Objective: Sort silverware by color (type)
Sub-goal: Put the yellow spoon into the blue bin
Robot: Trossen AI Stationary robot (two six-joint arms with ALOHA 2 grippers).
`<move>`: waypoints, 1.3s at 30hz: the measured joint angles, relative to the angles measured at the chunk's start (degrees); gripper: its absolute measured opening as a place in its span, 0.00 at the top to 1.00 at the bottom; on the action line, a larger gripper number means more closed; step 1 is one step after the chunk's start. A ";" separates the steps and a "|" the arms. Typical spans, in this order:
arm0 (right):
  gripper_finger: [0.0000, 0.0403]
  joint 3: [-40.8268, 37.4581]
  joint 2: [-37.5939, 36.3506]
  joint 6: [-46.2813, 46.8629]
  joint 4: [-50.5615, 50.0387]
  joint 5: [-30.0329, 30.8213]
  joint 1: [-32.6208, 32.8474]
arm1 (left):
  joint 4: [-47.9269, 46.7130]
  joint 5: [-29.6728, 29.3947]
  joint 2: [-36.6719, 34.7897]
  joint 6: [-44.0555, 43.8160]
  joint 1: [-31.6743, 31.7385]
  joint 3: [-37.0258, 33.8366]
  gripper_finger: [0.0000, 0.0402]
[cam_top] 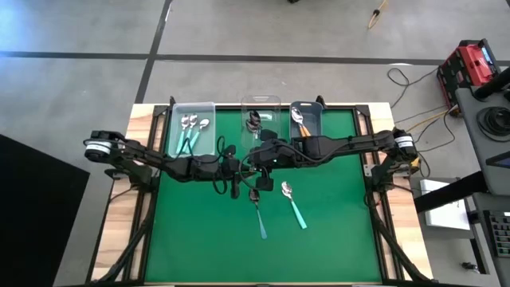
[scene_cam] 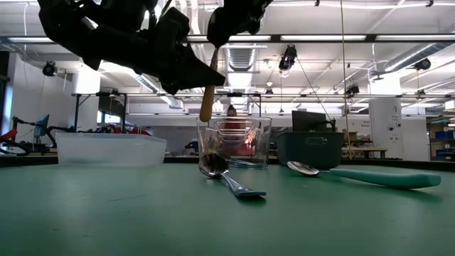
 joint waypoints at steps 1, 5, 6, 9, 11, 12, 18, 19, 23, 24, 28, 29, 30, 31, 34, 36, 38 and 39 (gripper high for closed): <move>0.94 0.00 0.00 0.45 0.09 0.02 0.00 | -0.02 -0.08 0.00 0.14 0.02 0.04 0.96; 0.83 0.00 0.00 1.31 0.39 0.27 -0.09 | 1.56 -0.24 -0.04 0.16 -0.02 -0.01 0.96; 0.80 0.02 0.00 1.57 0.49 0.32 -0.10 | 2.40 -0.11 -0.05 0.17 -0.02 -0.22 0.96; 0.71 0.02 -0.25 1.70 1.11 0.46 -0.11 | 5.63 -0.02 -0.09 0.18 -0.03 -1.21 0.96; 0.66 0.02 -0.99 1.70 1.30 0.46 -0.11 | 7.59 -0.02 -0.13 0.18 -0.02 -1.84 0.96; 0.64 0.02 -1.47 1.70 1.35 0.46 -0.11 | 8.04 -0.02 -0.15 0.14 -0.02 -1.99 0.96; 0.60 0.04 -5.31 1.64 1.58 0.32 0.39 | 9.73 -0.54 -0.22 0.07 -0.02 -2.09 0.96; 0.60 0.04 -5.82 1.63 1.58 0.28 0.56 | 10.50 -0.53 -0.23 0.13 -0.03 -2.10 0.96; 0.61 -0.36 -7.79 1.46 1.65 0.31 1.58 | 14.36 -0.64 -0.71 0.91 -0.05 -2.10 0.96; 0.61 -0.54 -8.13 1.50 1.64 0.31 1.82 | 15.05 -1.14 -0.79 1.13 -0.05 -2.10 0.96; 0.61 -1.70 -8.74 1.85 2.49 0.75 2.52 | 16.55 -1.74 -0.79 1.63 -0.05 -2.12 0.96; 0.61 -2.06 -8.74 1.97 3.33 0.75 2.56 | 17.07 -1.91 -0.79 1.63 -0.05 -2.12 0.96; 0.61 -2.47 -8.74 2.16 3.99 0.79 2.56 | 17.50 -2.02 -0.79 1.63 -0.05 -2.10 0.96; 0.61 -2.94 -8.74 2.42 4.24 1.05 2.55 | 17.79 -2.31 -0.79 1.63 -0.05 -2.03 0.96; 0.62 -3.80 -8.23 3.62 5.11 3.24 2.51 | 19.84 -3.03 -0.81 1.63 -0.05 -1.93 0.96; 0.62 -4.23 -7.41 4.61 6.09 6.00 2.51 | 21.16 -4.67 -0.83 1.56 -0.05 -1.90 0.96; 0.63 -4.34 -6.38 4.62 8.23 6.78 2.51 | 21.88 -7.21 -0.83 1.67 -0.05 -1.88 0.96; 0.63 -4.41 -5.75 4.50 9.11 6.78 2.51 | 22.13 -7.77 -0.83 1.78 -0.05 -1.88 0.96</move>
